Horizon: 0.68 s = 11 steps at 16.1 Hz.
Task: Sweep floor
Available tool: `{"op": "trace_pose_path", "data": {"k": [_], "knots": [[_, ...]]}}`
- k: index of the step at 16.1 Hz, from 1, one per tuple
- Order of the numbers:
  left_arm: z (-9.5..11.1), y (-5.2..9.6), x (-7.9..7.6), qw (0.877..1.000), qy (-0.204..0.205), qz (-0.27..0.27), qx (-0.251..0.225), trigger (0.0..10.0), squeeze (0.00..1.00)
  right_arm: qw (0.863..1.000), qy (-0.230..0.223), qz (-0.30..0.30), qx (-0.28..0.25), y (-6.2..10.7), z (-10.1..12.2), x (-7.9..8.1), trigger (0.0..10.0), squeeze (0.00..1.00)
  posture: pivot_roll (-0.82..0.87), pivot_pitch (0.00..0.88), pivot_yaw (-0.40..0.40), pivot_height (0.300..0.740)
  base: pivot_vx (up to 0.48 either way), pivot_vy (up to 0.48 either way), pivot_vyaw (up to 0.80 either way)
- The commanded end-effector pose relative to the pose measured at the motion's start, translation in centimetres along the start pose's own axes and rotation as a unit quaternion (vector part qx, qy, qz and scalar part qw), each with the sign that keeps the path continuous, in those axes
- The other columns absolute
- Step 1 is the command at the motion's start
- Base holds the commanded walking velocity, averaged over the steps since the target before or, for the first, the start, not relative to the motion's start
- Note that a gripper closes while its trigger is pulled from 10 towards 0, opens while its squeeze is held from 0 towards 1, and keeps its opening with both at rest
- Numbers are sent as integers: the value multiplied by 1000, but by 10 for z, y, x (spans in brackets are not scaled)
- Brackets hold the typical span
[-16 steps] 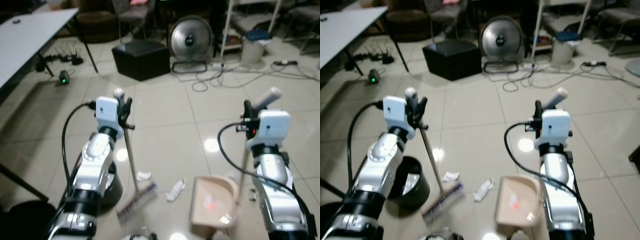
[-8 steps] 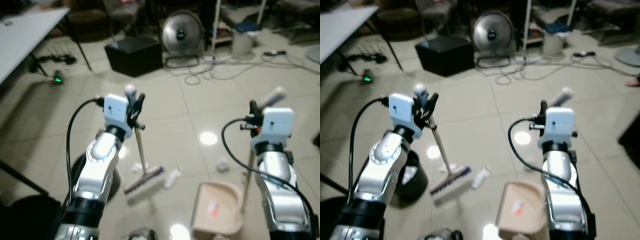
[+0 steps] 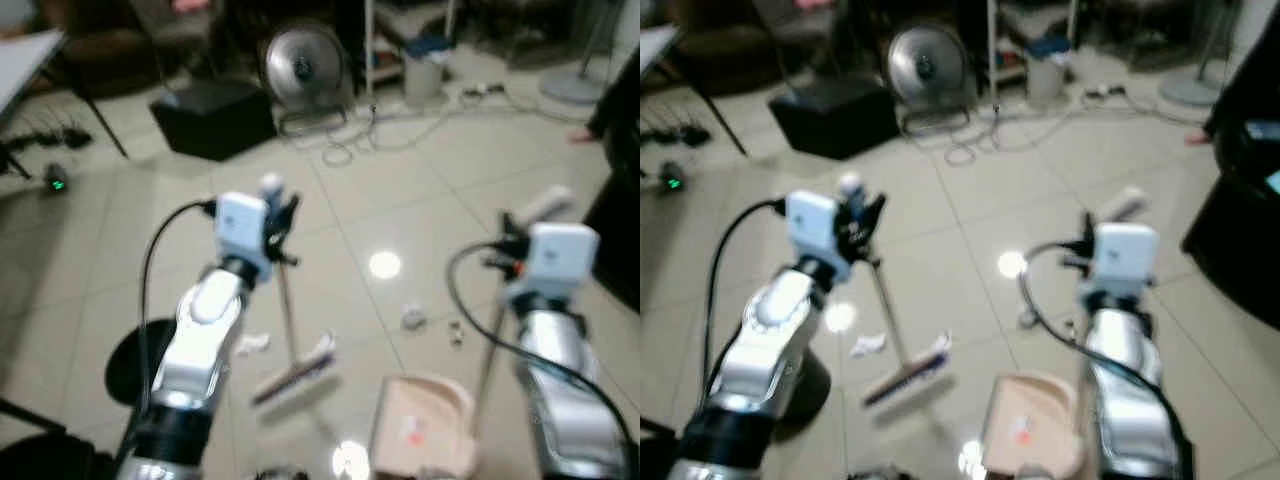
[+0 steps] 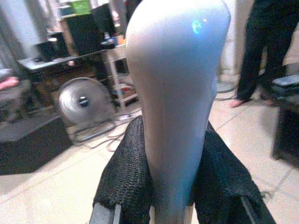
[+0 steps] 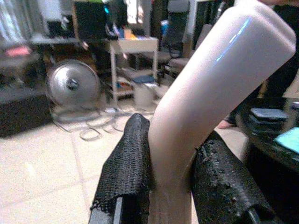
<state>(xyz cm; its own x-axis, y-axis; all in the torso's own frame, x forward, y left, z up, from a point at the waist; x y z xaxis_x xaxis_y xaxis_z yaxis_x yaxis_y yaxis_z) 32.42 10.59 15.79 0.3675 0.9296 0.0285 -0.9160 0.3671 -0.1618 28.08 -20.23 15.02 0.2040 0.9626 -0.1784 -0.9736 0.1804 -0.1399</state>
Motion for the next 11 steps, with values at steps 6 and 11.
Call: {"op": "trace_pose_path", "data": {"k": [6,11], "knots": [[6,4,13,1000,-8,28,-11,10000,0,1000,-3,29,-6,-2,7,10,10000,0,16,89,102,740,364,0,0],[9,1,15,999,-7,36,-17,10000,0,1000,-1,26,-4,-2,7,9,10000,0,12,86,109,740,368,0,0]]}}
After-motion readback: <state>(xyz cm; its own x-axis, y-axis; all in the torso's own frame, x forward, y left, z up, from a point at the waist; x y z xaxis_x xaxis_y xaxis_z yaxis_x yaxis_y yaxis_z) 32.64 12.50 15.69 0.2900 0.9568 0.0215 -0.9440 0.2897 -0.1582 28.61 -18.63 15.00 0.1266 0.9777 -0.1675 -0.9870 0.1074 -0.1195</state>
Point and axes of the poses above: a point about 5 cm out from each wrist's last joint towards the gripper, its own y axis pointing back from the gripper into the wrist, its own z axis along the axis of the wrist's last joint, x = y × z, the point moved 2 cm from there along -y, pointing out of the wrist towards the gripper, and after that the axes turned 2 degrees about y, right-handed, at the moved point
